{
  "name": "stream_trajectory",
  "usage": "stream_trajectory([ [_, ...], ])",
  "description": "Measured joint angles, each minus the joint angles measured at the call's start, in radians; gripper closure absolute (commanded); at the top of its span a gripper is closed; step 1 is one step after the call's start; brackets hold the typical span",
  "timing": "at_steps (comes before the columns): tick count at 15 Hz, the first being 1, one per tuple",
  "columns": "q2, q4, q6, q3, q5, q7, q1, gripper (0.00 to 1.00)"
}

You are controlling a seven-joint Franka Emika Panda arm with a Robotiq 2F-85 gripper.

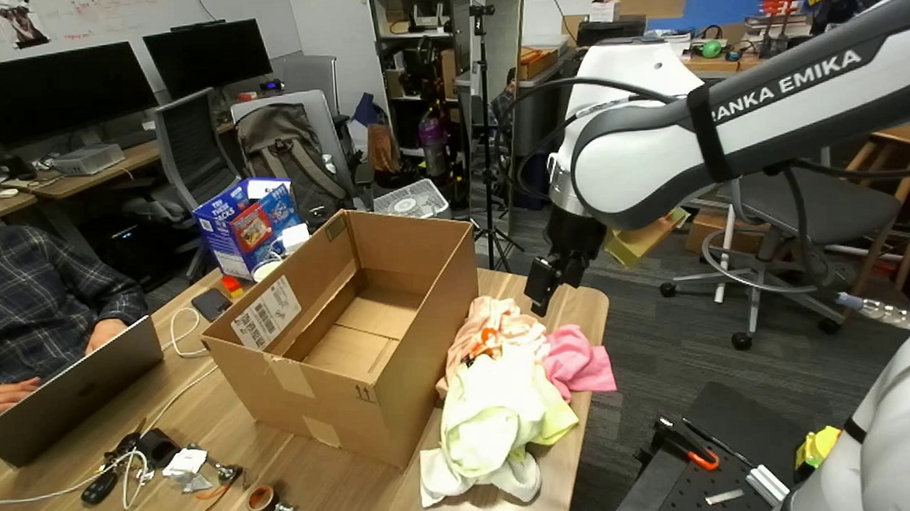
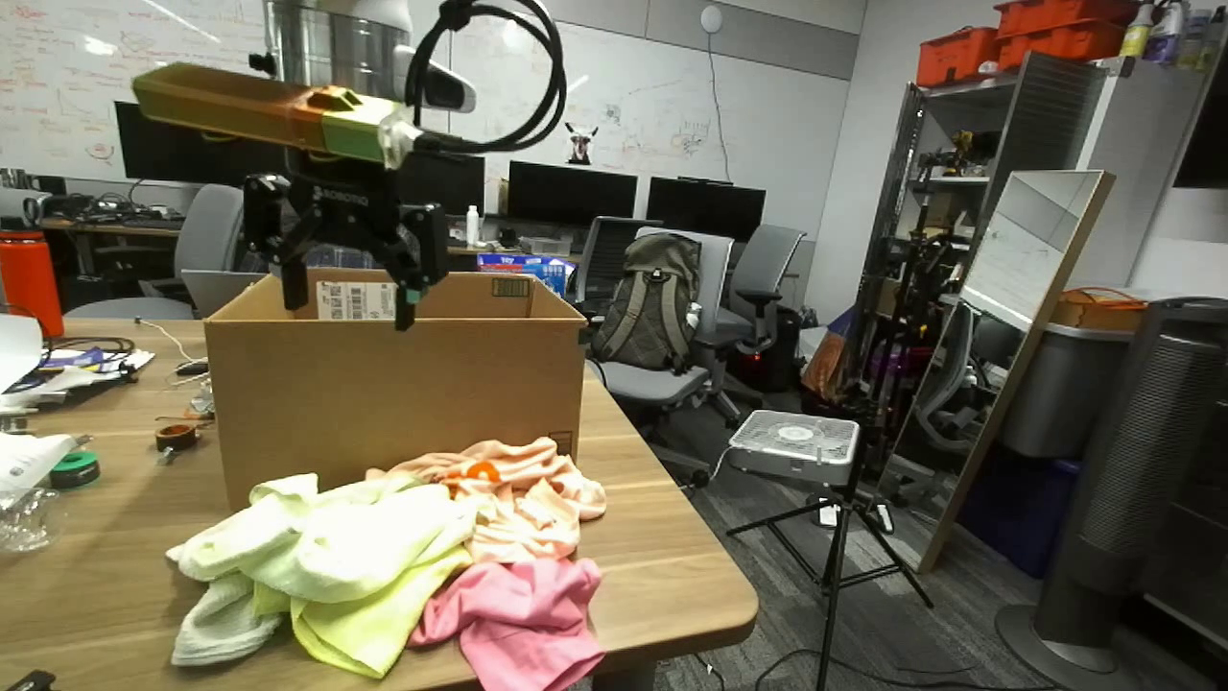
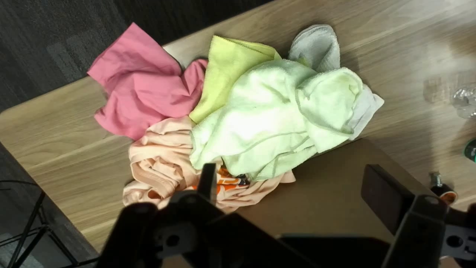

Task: Put the yellow and pink clothes inside the box

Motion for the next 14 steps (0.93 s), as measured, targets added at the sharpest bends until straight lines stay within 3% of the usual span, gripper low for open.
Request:
stream_trajectory([
  [8, 0.116, -0.017, 0.109, 0.014, 0.032, 0.000, 0.068, 0.00],
  [14, 0.252, -0.022, 0.274, 0.014, 0.066, -0.002, 0.096, 0.00],
])
